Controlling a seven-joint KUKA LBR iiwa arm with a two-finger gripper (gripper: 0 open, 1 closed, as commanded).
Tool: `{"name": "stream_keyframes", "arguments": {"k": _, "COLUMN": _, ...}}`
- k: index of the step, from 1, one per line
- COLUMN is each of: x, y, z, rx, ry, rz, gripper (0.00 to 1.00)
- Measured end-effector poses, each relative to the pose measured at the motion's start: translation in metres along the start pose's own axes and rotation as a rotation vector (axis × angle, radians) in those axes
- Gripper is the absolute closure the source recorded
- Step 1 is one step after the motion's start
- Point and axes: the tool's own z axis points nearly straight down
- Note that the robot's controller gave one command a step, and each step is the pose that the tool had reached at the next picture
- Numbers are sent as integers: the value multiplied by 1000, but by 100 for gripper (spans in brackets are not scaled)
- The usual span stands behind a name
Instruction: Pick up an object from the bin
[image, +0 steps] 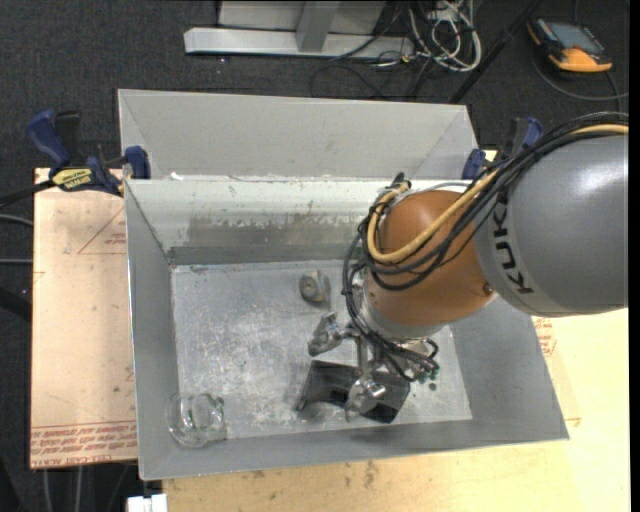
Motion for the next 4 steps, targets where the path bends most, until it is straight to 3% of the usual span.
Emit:
{"name": "stream_keyframes", "arguments": {"k": 1, "x": -4, "y": -6, "z": 69, "rx": 2, "ry": -22, "rz": 74, "gripper": 100}}
{"name": "stream_keyframes", "arguments": {"k": 2, "x": -4, "y": -6, "z": 69, "rx": 2, "ry": -22, "rz": 75, "gripper": 100}}
{"name": "stream_keyframes", "arguments": {"k": 3, "x": -1, "y": -7, "z": 47, "rx": 0, "ry": 2, "rz": 53, "gripper": 100}}
{"name": "stream_keyframes", "arguments": {"k": 4, "x": -8, "y": -1, "z": 17, "rx": 1, "ry": 1, "rz": 64, "gripper": 100}}
